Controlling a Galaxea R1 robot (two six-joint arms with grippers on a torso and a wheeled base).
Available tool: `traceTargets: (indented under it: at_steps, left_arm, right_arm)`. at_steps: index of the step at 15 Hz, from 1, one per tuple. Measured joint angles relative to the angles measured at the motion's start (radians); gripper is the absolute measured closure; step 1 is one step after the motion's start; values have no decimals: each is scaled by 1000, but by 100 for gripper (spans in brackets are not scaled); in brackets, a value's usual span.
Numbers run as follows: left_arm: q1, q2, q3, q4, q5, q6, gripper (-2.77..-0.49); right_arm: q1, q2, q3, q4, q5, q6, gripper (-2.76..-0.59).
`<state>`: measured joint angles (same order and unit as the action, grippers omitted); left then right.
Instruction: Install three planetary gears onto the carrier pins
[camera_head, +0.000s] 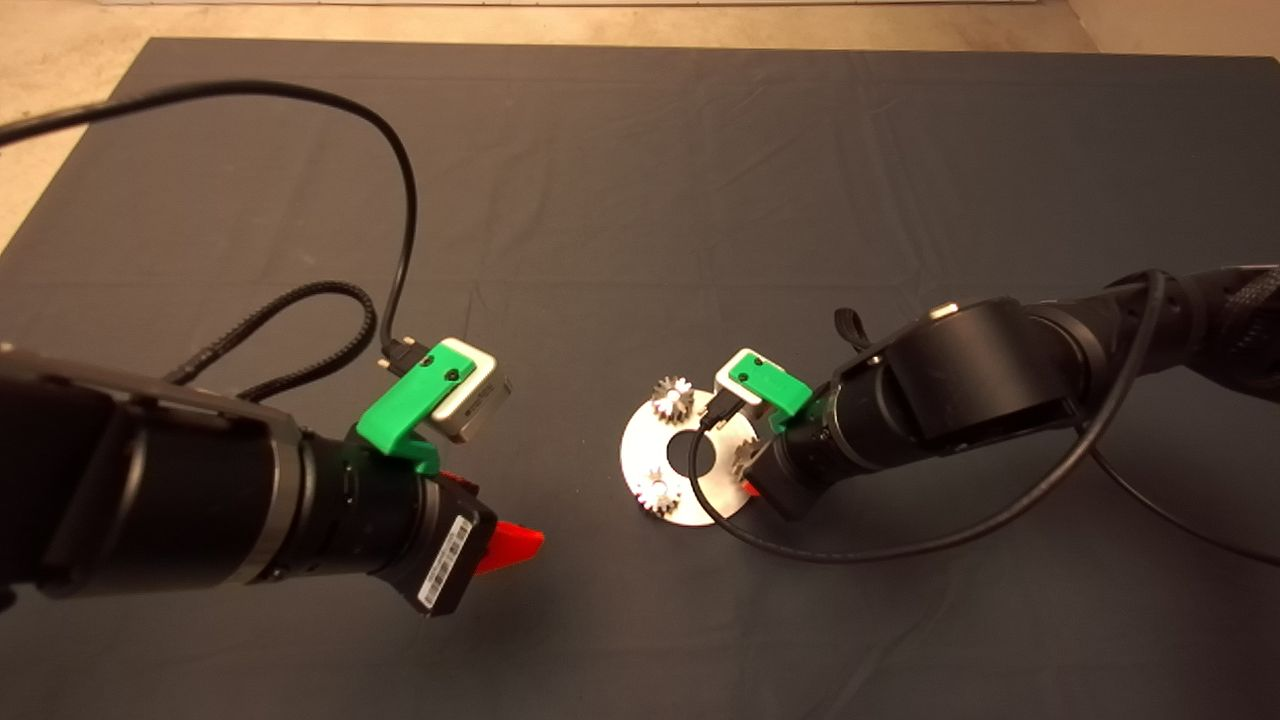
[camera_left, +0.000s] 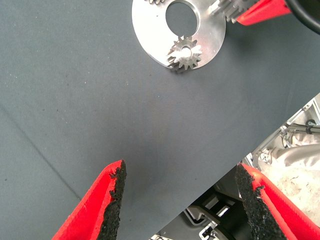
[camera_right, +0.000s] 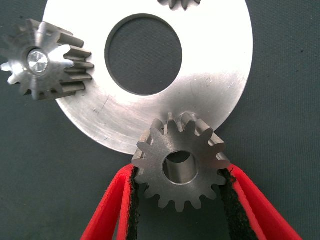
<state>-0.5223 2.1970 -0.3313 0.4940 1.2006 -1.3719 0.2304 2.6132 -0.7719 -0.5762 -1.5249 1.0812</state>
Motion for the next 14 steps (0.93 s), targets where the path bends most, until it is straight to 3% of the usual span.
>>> traceTargets:
  at_steps: [14]
  left_arm:
    - [0,0,0,0,0,0,-149]
  right_arm:
    - [0,20,-30,-9,7,-23,-98]
